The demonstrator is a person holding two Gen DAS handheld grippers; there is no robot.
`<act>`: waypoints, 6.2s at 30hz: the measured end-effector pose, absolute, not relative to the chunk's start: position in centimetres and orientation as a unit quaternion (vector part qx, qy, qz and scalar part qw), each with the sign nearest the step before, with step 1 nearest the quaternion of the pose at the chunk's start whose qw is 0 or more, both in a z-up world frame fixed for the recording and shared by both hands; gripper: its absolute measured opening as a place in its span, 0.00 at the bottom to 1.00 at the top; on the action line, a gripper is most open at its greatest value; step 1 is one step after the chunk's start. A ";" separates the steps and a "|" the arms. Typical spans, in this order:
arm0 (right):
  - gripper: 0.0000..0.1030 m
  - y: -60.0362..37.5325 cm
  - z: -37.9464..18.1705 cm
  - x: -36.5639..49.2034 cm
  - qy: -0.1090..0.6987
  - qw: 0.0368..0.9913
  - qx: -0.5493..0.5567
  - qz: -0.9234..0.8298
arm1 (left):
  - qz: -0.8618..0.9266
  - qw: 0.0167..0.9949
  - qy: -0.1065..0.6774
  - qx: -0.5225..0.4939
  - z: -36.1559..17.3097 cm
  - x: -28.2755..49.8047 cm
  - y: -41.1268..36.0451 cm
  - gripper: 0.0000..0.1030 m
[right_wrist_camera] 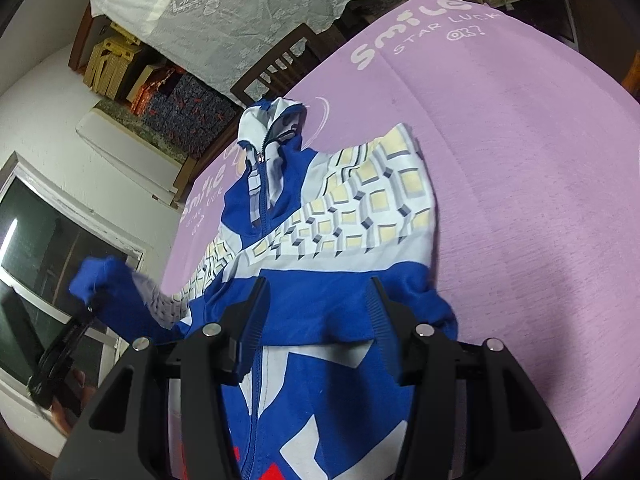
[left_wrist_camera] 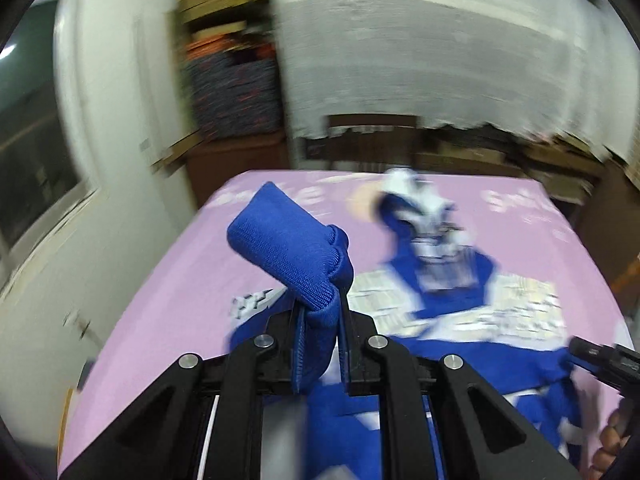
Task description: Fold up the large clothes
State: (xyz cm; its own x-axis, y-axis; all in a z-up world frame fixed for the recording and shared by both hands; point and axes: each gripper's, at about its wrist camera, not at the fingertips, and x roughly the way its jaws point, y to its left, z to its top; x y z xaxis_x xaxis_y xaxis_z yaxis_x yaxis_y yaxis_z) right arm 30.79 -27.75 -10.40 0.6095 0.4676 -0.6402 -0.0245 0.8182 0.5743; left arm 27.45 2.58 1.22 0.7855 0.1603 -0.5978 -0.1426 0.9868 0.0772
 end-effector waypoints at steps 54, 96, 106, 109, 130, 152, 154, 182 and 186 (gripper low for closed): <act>0.49 -23.5 -13.0 32.6 0.445 0.856 0.193 0.178 | 0.071 0.915 0.397 0.017 -10.7 28.9 8.3 0.29; 0.20 -28.4 -9.4 35.4 0.378 0.904 0.184 0.075 | 0.021 0.919 0.393 -0.007 -8.2 28.5 7.1 0.29; 0.20 -20.1 -9.4 37.5 0.411 0.888 0.130 0.161 | -0.043 0.912 0.406 0.034 -8.6 33.9 1.8 0.30; 0.20 -19.9 -10.8 38.1 0.424 0.883 0.127 0.155 | -0.034 0.907 0.419 0.020 -10.4 34.8 2.9 0.38; 0.30 -20.6 -6.5 39.2 0.438 0.878 0.144 0.129 | -0.033 0.920 0.390 -0.035 -7.9 29.8 8.7 0.49; 0.48 -16.6 -4.3 53.0 0.440 0.884 0.145 0.068 | -0.024 0.909 0.408 -0.084 -9.7 29.4 10.4 0.52; 0.48 -16.5 -5.9 54.7 0.448 0.880 0.144 0.067 | -0.021 0.904 0.420 -0.076 -10.4 29.8 10.1 0.52; 0.11 -11.3 -4.0 49.6 0.326 0.926 0.009 0.188 | 0.029 0.909 0.411 -0.061 -10.5 29.8 11.0 0.60; 0.13 -11.7 -5.0 41.3 0.326 0.920 -0.054 0.210 | 0.045 0.917 0.390 -0.071 -9.4 29.3 12.1 0.60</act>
